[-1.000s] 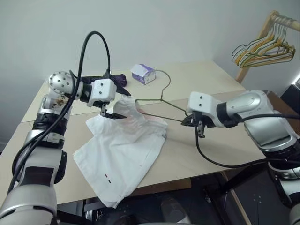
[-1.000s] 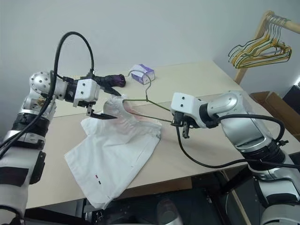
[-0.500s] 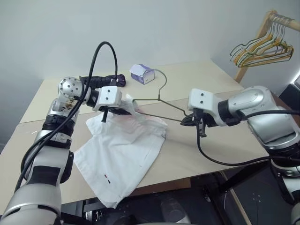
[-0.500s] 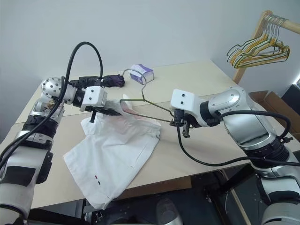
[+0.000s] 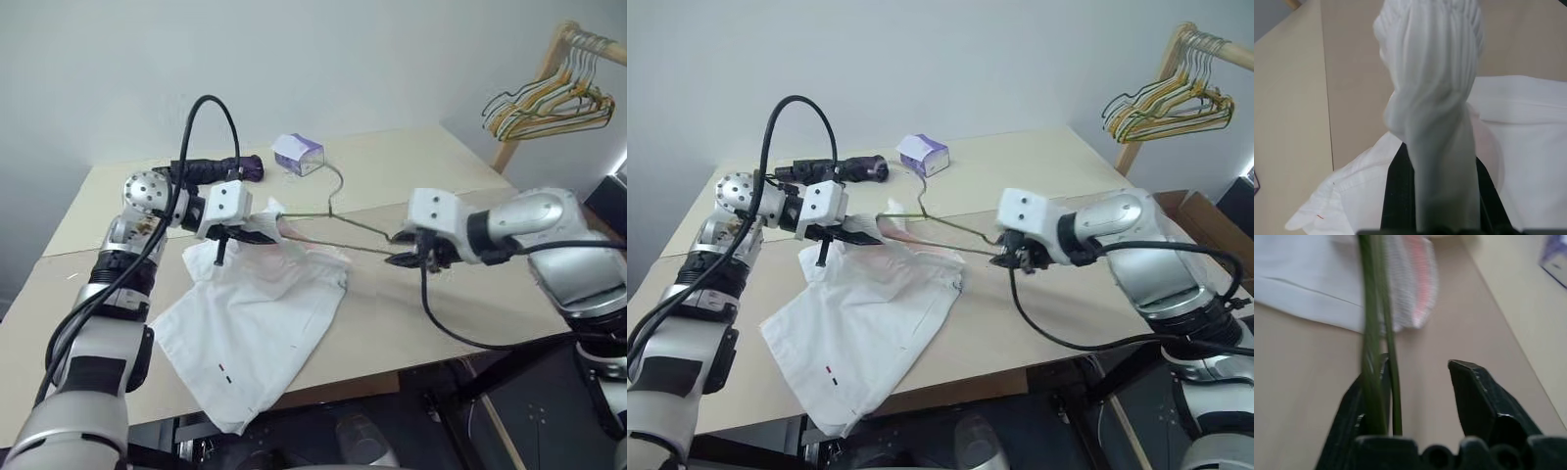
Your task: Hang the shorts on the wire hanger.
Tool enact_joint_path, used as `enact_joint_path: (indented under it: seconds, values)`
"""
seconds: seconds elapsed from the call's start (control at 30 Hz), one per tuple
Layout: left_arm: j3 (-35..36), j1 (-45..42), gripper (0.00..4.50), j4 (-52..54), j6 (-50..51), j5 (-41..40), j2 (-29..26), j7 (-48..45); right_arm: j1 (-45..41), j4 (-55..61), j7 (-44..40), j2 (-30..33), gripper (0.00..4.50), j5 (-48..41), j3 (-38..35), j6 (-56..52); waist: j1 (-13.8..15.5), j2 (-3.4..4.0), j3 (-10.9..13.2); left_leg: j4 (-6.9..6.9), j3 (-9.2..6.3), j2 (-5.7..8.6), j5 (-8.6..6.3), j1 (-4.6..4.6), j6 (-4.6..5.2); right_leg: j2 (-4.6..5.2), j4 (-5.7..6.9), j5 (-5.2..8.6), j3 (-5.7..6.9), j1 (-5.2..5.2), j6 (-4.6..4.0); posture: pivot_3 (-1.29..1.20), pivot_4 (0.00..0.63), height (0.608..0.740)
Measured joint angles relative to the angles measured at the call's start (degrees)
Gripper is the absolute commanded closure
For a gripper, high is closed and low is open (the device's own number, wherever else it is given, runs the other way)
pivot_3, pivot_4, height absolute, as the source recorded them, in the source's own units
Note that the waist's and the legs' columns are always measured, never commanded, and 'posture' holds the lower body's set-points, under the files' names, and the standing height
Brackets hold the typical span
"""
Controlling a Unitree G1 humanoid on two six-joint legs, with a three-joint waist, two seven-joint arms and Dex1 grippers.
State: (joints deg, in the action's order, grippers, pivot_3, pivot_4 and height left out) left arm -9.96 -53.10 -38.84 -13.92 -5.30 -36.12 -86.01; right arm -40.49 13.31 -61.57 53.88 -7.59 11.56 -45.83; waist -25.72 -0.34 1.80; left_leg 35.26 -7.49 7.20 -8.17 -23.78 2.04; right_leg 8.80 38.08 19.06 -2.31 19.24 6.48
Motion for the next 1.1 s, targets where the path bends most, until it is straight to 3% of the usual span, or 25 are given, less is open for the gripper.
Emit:
enact_joint_path:
  seconds: [0.13,0.23,0.37,0.5,0.7,0.87,1.1]
  values:
    - [0.53,1.17,4.50,3.49,3.46,-1.51,-1.19,-0.51,5.08,-3.10,4.93,3.33,0.03,-0.03,-10.16,-1.30,0.59,0.00,0.00,0.00,0.00,0.00,0.00,0.01,0.00,0.00,0.01,-0.05,0.01,-0.01,-0.08,-0.37,0.000,0.740]
    - [1.14,1.50,4.50,4.00,6.07,-1.77,-1.44,0.09,11.94,-3.53,8.57,3.28,0.03,-0.97,-20.02,-2.34,1.02,-0.02,-0.02,0.00,0.01,-0.02,0.00,0.05,0.00,-0.01,0.02,-0.03,0.00,-0.06,-0.06,-0.37,0.000,0.740]
    - [2.33,1.48,4.50,4.33,10.30,-3.16,-1.05,1.11,24.89,-0.89,12.99,-4.79,0.03,-2.99,-29.12,1.58,1.10,-0.11,-0.12,0.06,0.03,-0.06,0.00,0.07,0.01,-0.06,0.06,-0.04,-0.03,-0.17,-0.06,-0.37,0.000,0.740]
    - [2.44,0.26,4.50,4.30,13.02,-3.88,-0.26,1.55,29.74,-0.57,16.88,-15.71,0.03,-5.00,-27.23,6.51,0.69,-0.08,-0.13,0.06,0.12,-0.04,0.01,0.19,0.01,-0.05,0.12,-0.04,-0.12,-0.37,-0.05,-0.37,0.000,0.740]
    - [2.98,-2.49,4.50,4.28,14.02,-4.04,-0.13,1.49,23.39,-8.51,23.00,-29.30,0.03,-5.00,-19.63,8.79,-0.14,-0.07,-0.13,-0.08,0.08,-0.07,0.00,0.52,0.01,-0.10,0.05,-0.05,-0.09,-0.52,-0.08,-0.37,0.000,0.740]
    - [3.12,-2.52,4.50,4.08,14.13,-4.03,0.03,1.56,18.73,-15.35,24.35,-34.71,0.03,-4.69,-13.18,9.89,0.02,-0.08,-0.13,-0.05,0.05,-0.04,0.01,0.49,0.02,-0.11,0.01,-0.18,-0.10,-0.44,-0.28,-0.35,0.000,0.740]
    - [3.50,-2.36,4.50,4.37,14.77,-4.05,0.06,1.64,16.94,-16.19,22.26,-35.93,0.03,-7.22,-11.68,10.06,1.25,-0.08,-0.13,-0.06,0.01,-0.04,0.01,0.48,0.01,-0.14,0.01,-0.18,-0.10,-0.39,-0.29,-0.34,0.000,0.740]
